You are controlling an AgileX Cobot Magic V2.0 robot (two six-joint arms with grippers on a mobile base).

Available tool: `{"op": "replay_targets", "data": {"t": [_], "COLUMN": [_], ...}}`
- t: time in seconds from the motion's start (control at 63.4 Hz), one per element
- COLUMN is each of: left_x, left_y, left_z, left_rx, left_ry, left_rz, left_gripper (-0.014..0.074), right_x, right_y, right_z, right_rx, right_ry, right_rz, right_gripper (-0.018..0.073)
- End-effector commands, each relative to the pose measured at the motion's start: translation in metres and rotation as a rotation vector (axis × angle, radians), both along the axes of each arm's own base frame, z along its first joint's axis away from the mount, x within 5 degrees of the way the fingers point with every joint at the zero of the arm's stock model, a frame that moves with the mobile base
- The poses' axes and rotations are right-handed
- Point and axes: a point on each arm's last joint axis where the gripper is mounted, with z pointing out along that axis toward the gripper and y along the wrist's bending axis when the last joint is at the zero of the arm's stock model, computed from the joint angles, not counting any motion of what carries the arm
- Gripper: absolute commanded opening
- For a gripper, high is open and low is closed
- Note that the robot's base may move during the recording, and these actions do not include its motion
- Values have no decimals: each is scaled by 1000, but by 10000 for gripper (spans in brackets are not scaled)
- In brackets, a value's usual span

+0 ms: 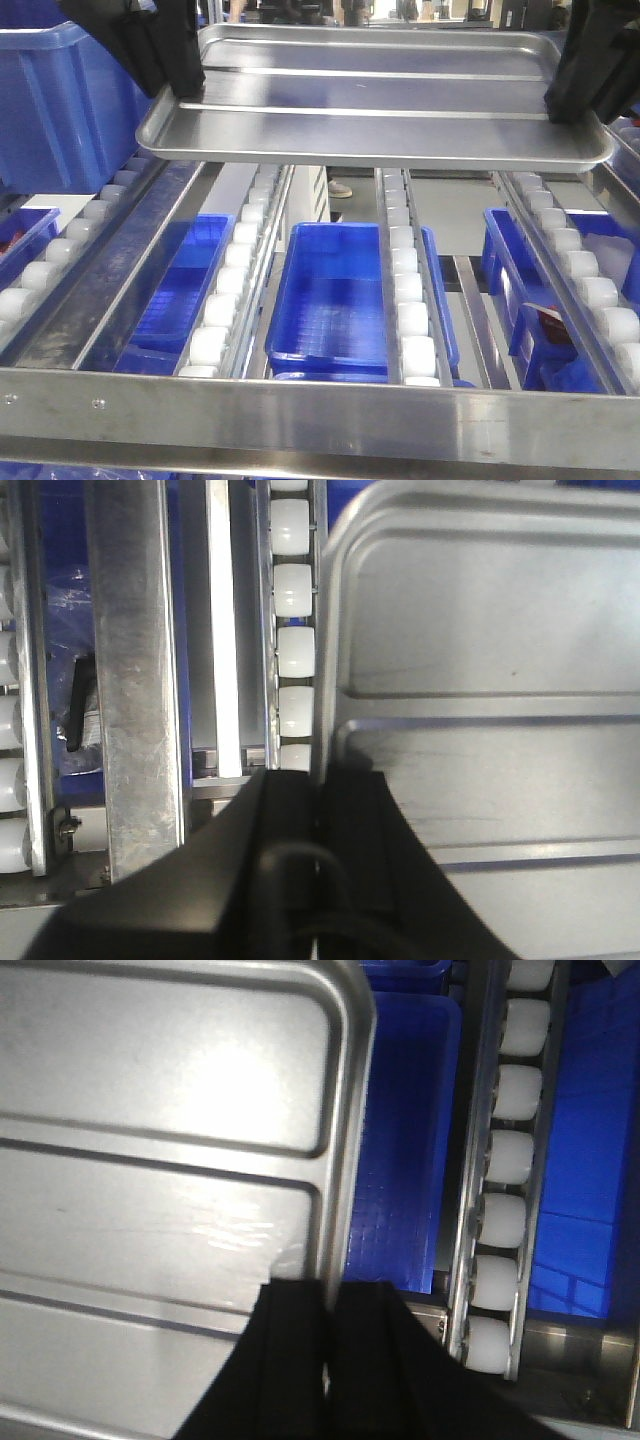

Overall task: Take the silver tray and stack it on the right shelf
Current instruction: 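Lift the silver tray up off the rack with both grippers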

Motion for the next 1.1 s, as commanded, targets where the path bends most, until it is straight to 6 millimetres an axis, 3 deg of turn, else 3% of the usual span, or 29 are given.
{"op": "replay_targets", "data": {"t": [0.0, 1.088], "left_x": [-3, -3], "left_y": [10, 10], "left_z": [26, 23], "left_rx": [-11, 6], "left_ry": [-98, -79], "left_rz": [2, 6], "left_gripper": [-93, -93], "right_x": [-2, -2], "right_y": [-6, -6], "right_z": [18, 18], "right_rx": [-26, -27], "right_ry": [-78, -76], "right_rz": [17, 17], "right_gripper": [57, 57]}}
